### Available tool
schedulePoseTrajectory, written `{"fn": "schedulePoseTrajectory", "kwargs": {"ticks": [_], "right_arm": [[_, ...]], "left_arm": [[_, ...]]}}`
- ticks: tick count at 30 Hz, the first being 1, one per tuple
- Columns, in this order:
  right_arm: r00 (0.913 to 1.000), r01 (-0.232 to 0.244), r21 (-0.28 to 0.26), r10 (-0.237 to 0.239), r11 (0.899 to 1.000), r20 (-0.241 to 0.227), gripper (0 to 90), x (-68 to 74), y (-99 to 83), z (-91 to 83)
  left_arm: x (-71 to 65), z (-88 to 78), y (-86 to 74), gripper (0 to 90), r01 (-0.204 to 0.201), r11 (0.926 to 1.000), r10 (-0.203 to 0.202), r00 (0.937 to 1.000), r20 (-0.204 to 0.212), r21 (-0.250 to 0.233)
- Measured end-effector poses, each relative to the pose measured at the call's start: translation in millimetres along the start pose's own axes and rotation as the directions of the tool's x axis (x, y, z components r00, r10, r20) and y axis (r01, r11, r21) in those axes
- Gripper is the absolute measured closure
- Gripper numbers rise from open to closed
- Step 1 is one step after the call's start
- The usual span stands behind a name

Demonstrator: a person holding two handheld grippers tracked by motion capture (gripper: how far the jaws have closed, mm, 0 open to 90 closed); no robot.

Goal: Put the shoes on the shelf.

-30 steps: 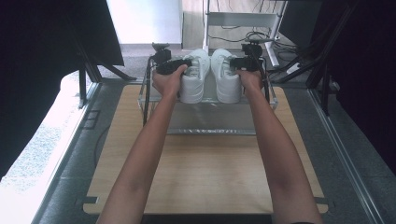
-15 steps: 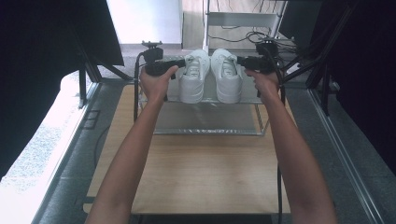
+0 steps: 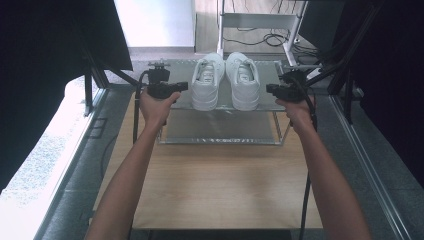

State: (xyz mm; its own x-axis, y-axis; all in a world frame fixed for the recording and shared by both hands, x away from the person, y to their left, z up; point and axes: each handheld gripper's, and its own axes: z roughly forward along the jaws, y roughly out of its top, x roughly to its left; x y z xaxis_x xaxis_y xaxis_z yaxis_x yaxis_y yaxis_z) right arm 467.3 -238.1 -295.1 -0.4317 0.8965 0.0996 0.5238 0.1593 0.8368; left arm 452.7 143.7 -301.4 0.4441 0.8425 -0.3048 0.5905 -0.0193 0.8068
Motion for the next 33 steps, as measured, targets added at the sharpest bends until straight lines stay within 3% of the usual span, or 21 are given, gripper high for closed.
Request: {"fn": "schedulePoseTrajectory", "kwargs": {"ticks": [6, 8, 10, 12, 17, 18, 22, 28, 33], "right_arm": [[0.9987, 0.025, 0.021, -0.025, 0.999, -0.044, 88.3, 2.3, -11.7, 15.1], [0.9966, 0.036, 0.022, -0.034, 0.999, -0.075, 90.0, 6.3, -13.1, 18.5], [0.9975, 0.058, 0.014, -0.058, 0.998, -0.042, 90.0, 13.9, -13.6, 19.1], [0.9976, 0.057, 0.014, -0.057, 0.998, -0.04, 90.0, 15.7, -13.3, 18.6], [0.9967, 0.054, 0.013, -0.053, 0.998, -0.062, 90.0, 21.7, -13.8, 20.0], [0.9949, 0.05, 0.016, -0.049, 0.999, -0.088, 90.0, 24.9, -13.8, 21.1], [0.9946, 0.089, 0.015, -0.089, 0.996, -0.055, 90.0, 33.7, -13.8, 21.4], [0.9942, 0.064, 0.001, -0.064, 0.998, -0.086, 90.0, 28.8, -16.5, 21.6], [0.9938, 0.062, -0.02, -0.064, 0.998, -0.091, 90.0, 28.9, -18.9, 19.7]], "left_arm": [[-2.9, 9.4, -10.1, 89.5, -0.011, 0.9994, 0.01, 0.9996, 0.025, 0.033], [-4.1, 10.5, -11.7, 89.6, -0.01, 0.9997, 0.009, 0.9999, 0.012, 0.022], [-1.9, 10.8, -12.2, 89.7, 0.021, 0.9997, -0.021, 0.9993, 0.031, 0.015], [-1.2, 11.9, -12.9, 89.8, 0.039, 0.9992, -0.039, 0.9986, 0.037, 0.009], [-11.5, 17.4, -13.8, 89.8, 0.023, 0.9997, -0.023, 0.9986, 0.047, 0.002], [-16.1, 21.4, -14.6, 89.8, 0.023, 0.9997, -0.023, 0.9982, 0.055, 0.002], [-21.6, 23.6, -14.4, 89.9, 0.014, 0.9999, -0.014, 0.9989, 0.045, -0.002], [-17.9, 23.1, -17.0, 89.3, 0.041, 0.9991, -0.04, 0.9969, 0.067, -0.009], [-17.9, 21.0, -18.1, 84.8, 0.011, 0.9998, -0.01, 0.9985, 0.054, -0.018]]}}
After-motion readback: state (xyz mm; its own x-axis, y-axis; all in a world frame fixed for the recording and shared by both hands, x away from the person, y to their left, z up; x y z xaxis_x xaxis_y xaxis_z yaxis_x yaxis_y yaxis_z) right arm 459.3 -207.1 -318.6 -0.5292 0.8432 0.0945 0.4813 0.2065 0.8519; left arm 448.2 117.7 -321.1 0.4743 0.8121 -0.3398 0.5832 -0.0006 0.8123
